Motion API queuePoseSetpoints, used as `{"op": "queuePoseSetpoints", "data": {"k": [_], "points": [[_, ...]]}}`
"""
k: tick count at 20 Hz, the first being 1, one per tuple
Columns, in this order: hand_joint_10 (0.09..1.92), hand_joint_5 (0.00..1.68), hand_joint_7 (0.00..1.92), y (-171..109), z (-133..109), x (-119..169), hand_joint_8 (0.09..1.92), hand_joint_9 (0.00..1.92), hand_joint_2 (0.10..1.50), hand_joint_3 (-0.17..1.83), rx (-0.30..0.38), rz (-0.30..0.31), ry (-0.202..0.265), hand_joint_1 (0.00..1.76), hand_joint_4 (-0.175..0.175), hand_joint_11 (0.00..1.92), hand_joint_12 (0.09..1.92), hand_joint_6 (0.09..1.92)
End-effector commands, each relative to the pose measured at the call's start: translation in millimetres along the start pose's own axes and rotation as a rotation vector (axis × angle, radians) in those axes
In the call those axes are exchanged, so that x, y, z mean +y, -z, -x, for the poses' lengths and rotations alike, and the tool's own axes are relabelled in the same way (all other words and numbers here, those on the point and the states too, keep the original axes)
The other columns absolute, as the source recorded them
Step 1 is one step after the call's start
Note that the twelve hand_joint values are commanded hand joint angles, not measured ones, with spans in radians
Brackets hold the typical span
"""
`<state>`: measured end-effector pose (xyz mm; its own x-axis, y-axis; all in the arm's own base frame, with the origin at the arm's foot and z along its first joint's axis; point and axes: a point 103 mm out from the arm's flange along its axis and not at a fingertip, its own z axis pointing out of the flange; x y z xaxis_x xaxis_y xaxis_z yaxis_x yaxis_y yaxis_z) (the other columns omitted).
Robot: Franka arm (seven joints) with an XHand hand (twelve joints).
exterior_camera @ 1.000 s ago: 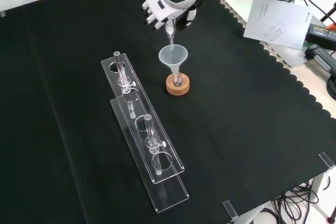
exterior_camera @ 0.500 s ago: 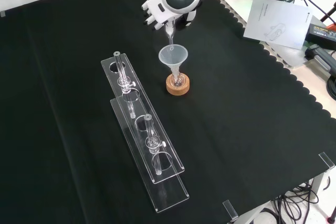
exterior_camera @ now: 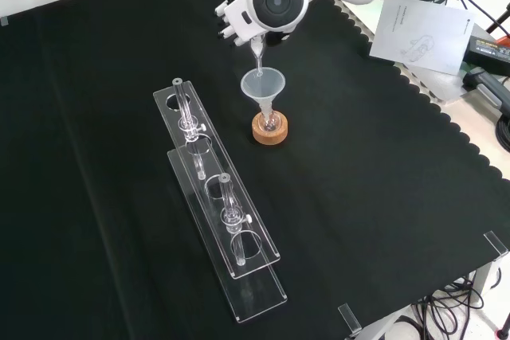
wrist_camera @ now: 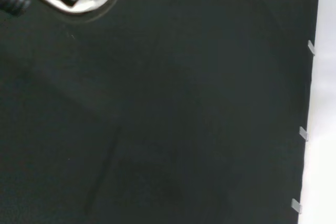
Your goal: Pour all the NaCl from the weighing funnel into the round-bottom flask.
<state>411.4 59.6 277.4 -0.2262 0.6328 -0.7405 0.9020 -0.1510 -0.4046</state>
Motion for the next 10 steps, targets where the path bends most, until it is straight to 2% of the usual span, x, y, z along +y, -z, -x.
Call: {"op": "queuePoseSetpoints", "data": {"k": [1,10], "points": [[0.30,1.23,0.66,2.3,-0.2,-0.9,0.64,0.99,0.64,0.71,-0.021,0.005,-0.004,1.11,0.175,0.85,1.03,0.78],[0.30,1.23,0.66,8.8,-2.4,-3.8,0.65,0.99,0.64,0.71,-0.074,0.012,-0.013,1.11,0.175,0.85,1.03,0.78]]}}
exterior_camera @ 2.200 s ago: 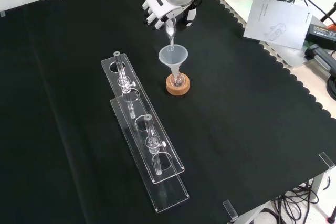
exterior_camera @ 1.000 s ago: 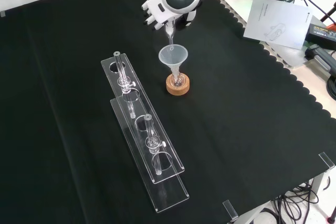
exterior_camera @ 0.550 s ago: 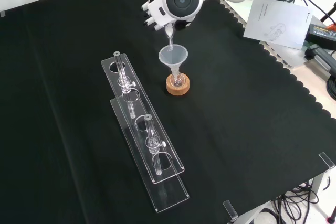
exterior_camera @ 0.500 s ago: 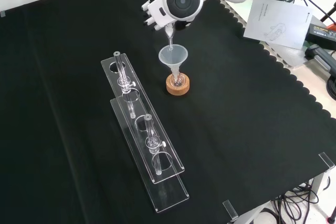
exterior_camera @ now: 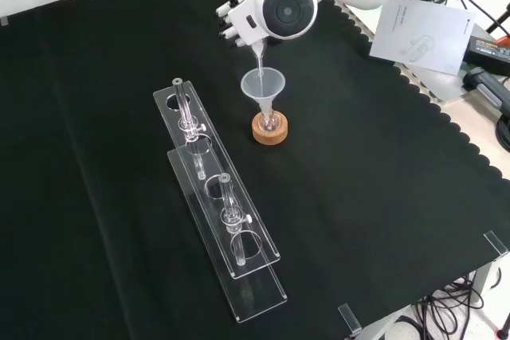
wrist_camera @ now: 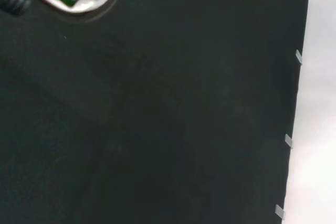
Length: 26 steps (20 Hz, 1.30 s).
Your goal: Pour all the NaCl from the weighing funnel into the round-bottom flask.
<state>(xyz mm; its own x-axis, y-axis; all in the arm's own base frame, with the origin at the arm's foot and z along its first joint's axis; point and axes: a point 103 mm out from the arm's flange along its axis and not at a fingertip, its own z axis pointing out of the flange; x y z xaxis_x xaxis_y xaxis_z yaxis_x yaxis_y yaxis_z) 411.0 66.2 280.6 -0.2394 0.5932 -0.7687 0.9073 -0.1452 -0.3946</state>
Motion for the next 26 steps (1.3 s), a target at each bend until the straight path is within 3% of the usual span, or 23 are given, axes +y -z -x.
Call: {"op": "queuePoseSetpoints", "data": {"k": [1,15,26], "points": [[0.30,1.23,0.66,2,0,-1,0.65,0.99,0.64,0.71,-0.027,0.000,-0.009,1.11,0.175,0.85,1.03,0.78],[0.30,1.23,0.66,4,2,-2,0.65,0.99,0.64,0.71,-0.060,-0.005,-0.017,1.11,0.175,0.85,1.03,0.77],[0.30,1.23,0.65,14,-6,-4,0.65,0.99,0.64,0.71,-0.151,-0.013,-0.023,1.12,0.175,0.86,1.02,0.77]]}}
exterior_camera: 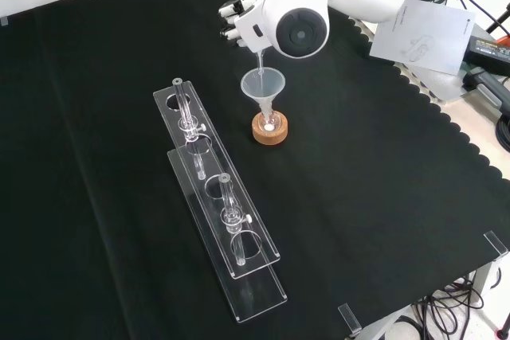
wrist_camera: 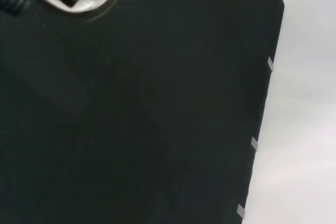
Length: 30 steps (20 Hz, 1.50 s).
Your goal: Pour all the NaCl from the weighing funnel into the round-bottom flask.
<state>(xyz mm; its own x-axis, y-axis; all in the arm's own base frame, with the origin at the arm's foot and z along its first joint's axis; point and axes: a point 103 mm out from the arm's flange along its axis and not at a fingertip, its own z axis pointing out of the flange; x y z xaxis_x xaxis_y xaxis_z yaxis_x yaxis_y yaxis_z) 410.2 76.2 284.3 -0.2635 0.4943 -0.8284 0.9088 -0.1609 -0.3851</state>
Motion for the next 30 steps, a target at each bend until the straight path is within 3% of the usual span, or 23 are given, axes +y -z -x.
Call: {"op": "queuePoseSetpoints", "data": {"k": [1,30], "points": [[0.30,1.23,0.65,5,-2,-1,0.65,0.99,0.64,0.71,-0.041,-0.009,-0.009,1.12,0.175,0.86,1.02,0.77],[0.29,1.24,0.64,23,-8,-6,0.65,0.99,0.64,0.71,-0.200,-0.025,-0.045,1.12,0.175,0.88,1.00,0.76]]}}
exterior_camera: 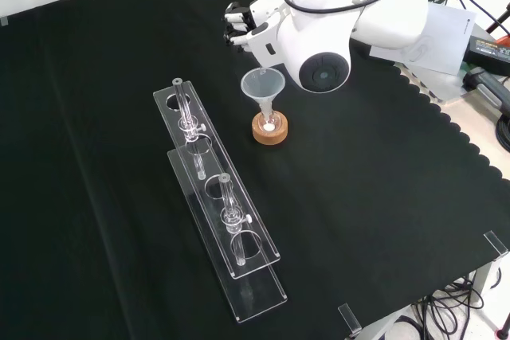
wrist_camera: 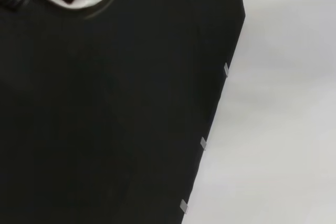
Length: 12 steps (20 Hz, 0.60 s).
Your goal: Pour all the NaCl from the weighing funnel into the round-bottom flask.
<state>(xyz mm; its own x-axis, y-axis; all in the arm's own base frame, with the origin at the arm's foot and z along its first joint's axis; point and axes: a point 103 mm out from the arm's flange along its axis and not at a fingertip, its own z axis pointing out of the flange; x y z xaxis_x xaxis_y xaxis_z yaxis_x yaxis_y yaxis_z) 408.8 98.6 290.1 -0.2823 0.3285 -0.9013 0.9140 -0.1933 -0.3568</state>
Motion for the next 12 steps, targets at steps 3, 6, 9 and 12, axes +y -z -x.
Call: {"op": "queuePoseSetpoints", "data": {"k": [3,6,9,12], "points": [[0.29,1.24,0.64,6.6,-1.7,0.5,0.65,0.99,0.64,0.71,-0.035,-0.014,-0.009,1.12,0.175,0.88,1.00,0.76],[0.28,1.24,0.63,8.5,-1.9,0.2,0.64,0.98,0.64,0.71,-0.043,-0.014,-0.011,1.12,0.175,0.87,1.00,0.76],[0.28,1.24,0.62,7.9,-1.7,0.4,0.64,0.98,0.64,0.71,-0.043,-0.017,-0.013,1.12,0.175,0.87,0.99,0.76],[0.28,1.24,0.62,7.2,-0.9,0.4,0.64,0.97,0.64,0.71,-0.031,-0.016,-0.015,1.12,0.175,0.87,0.99,0.76]]}}
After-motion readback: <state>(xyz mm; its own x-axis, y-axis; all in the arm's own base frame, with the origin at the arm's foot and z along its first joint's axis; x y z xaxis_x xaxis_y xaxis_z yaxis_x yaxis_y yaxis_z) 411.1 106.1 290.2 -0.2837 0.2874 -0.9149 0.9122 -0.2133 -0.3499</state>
